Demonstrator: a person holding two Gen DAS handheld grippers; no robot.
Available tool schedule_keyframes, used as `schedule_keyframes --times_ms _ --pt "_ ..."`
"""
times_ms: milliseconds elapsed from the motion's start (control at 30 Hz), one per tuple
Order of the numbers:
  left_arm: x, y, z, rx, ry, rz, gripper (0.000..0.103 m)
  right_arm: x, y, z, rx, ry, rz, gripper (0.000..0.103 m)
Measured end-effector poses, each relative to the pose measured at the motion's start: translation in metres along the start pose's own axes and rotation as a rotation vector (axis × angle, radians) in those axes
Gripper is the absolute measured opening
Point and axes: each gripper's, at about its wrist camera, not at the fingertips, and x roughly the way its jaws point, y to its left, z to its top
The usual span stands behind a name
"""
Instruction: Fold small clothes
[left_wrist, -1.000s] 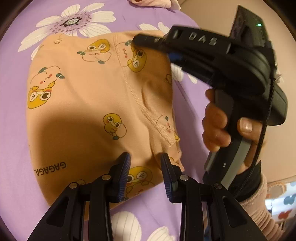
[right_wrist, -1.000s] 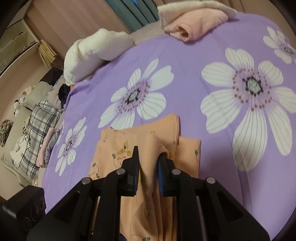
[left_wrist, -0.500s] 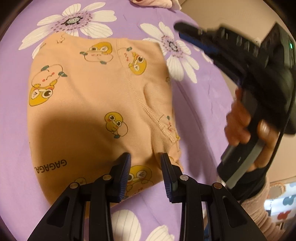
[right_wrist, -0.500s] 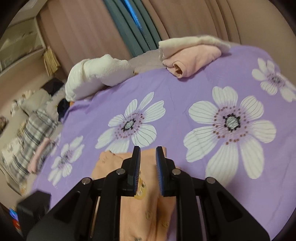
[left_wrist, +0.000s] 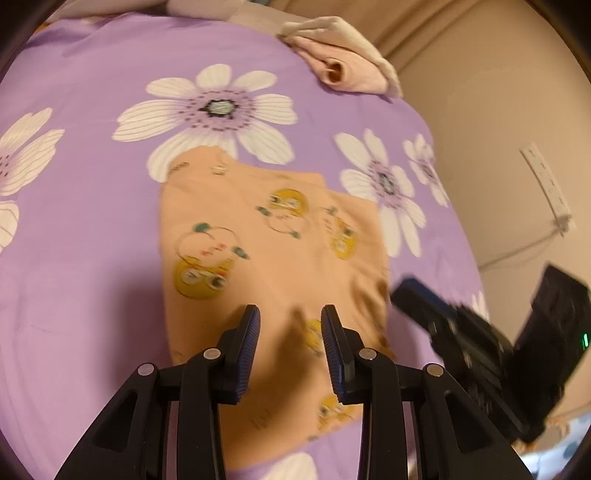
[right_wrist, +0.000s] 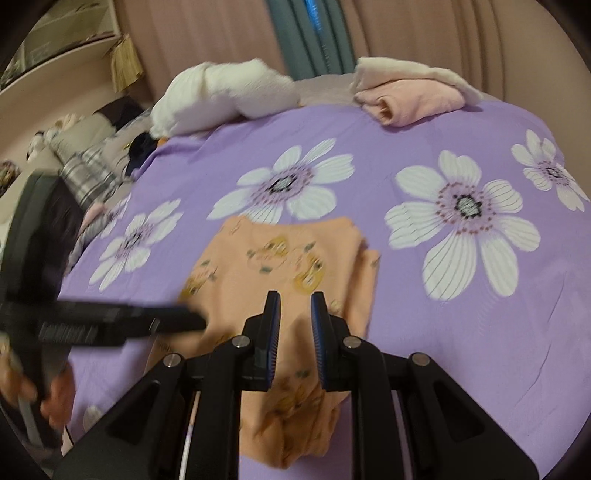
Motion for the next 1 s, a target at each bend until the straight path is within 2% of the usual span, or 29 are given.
schedule_keyframes --times_ms 233,467,1000 --pt "0.016 0.006 0.003 -0.005 0.023 0.032 0.031 0.013 0.009 -0.016 -0.027 0.062 -0.001 0.018" --pt "0.016 0.011 0.002 -0.024 0.029 0.010 0.031 0.025 0.001 -0.030 0.004 0.126 -0.020 0.018" --pt "-0.008 0.010 -0.017 -0.011 0.008 -0.001 0.031 0.016 0.000 -0.037 0.033 0.128 -0.024 0.017"
